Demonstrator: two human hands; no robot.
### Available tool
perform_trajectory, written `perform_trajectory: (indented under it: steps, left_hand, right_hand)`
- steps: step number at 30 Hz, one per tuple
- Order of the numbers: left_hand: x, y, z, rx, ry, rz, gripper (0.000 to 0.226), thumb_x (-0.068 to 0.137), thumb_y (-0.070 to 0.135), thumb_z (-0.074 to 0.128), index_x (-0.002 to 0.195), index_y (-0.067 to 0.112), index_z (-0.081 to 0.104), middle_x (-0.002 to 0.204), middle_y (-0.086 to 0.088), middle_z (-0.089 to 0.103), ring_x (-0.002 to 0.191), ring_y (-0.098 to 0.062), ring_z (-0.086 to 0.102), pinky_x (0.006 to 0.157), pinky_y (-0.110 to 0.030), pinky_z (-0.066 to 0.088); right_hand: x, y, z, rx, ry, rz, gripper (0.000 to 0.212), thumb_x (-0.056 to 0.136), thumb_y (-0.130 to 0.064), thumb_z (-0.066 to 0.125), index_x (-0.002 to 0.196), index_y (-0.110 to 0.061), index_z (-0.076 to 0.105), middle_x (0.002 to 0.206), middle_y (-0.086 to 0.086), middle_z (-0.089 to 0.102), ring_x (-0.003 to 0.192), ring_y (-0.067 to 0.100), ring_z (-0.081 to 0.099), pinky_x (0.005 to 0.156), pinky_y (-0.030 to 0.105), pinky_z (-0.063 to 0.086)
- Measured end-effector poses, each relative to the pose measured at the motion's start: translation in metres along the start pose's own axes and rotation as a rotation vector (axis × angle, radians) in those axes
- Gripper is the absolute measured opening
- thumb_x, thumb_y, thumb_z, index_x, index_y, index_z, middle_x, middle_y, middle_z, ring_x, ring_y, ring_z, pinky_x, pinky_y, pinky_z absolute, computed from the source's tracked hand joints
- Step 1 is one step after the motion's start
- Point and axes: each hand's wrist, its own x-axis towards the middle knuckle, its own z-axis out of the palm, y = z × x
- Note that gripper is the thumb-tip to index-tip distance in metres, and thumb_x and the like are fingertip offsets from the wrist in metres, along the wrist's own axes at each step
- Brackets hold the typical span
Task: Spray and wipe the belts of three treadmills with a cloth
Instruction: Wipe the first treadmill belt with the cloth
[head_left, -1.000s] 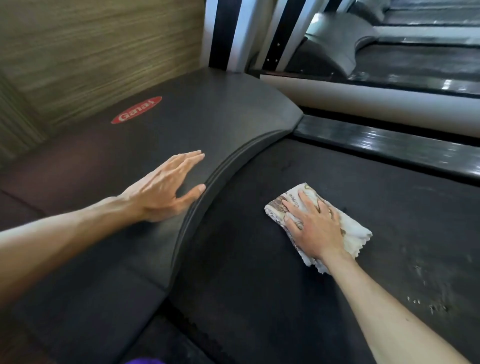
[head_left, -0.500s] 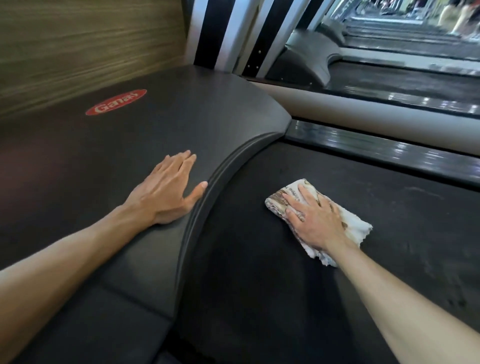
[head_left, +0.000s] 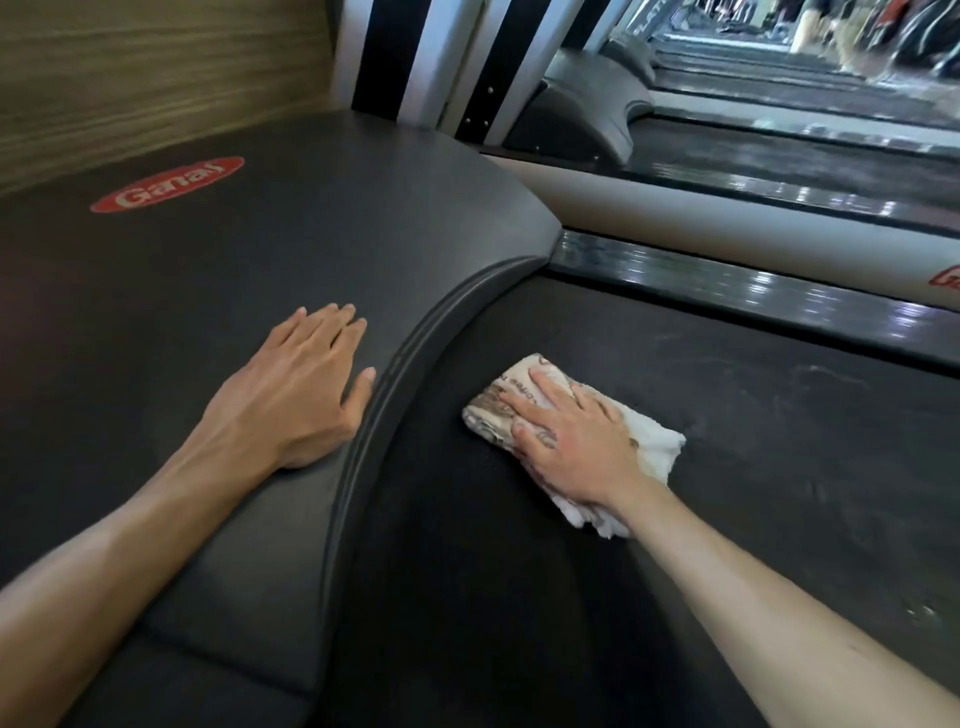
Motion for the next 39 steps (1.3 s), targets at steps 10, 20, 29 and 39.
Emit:
perform_trajectory:
  steps: [10,20,29,39]
  left_hand:
    - [-0.001,-0.001,-0.001,-0.006,0.009,-0.007,0.065,0.102,0.041,0.039,0.156,0.007,0.032,0.164,-0.011,0.030,0.154,-0.020,0.021,0.127,-0.036,0.010]
    - [-0.005,0.003,-0.006,-0.015,0.008,-0.006,0.065,0.103,0.043,0.036,0.157,0.007,0.030,0.165,-0.011,0.027,0.155,-0.019,0.017,0.127,-0.034,0.007]
    - [-0.006,0.005,-0.007,-0.027,0.002,-0.020,0.065,0.104,0.044,0.034,0.158,0.008,0.028,0.166,-0.010,0.024,0.155,-0.018,0.014,0.127,-0.033,0.005]
    - [-0.008,0.008,-0.010,-0.028,-0.006,-0.031,0.063,0.105,0.041,0.034,0.158,0.008,0.028,0.166,-0.009,0.024,0.155,-0.019,0.015,0.126,-0.032,0.004]
  right_hand:
    - [-0.012,-0.047,0.006,0.021,-0.056,-0.247,0.072,0.084,-0.073,0.005,0.152,-0.062,0.027,0.171,-0.018,0.008,0.157,0.022,0.008,0.127,0.047,0.005]
    - [0.015,-0.054,0.004,0.018,-0.051,-0.183,0.051,0.103,-0.063,0.024,0.154,-0.060,0.024,0.173,-0.014,0.004,0.158,0.027,0.006,0.126,0.053,0.005]
    - [0.035,-0.052,0.002,0.000,-0.051,-0.077,0.050,0.105,-0.060,0.026,0.154,-0.061,0.022,0.172,-0.015,0.005,0.158,0.026,0.008,0.126,0.052,0.008]
    - [0.015,-0.045,0.005,-0.001,-0.063,-0.224,0.057,0.096,-0.068,0.018,0.152,-0.063,0.026,0.172,-0.019,0.006,0.157,0.021,0.009,0.126,0.047,0.008]
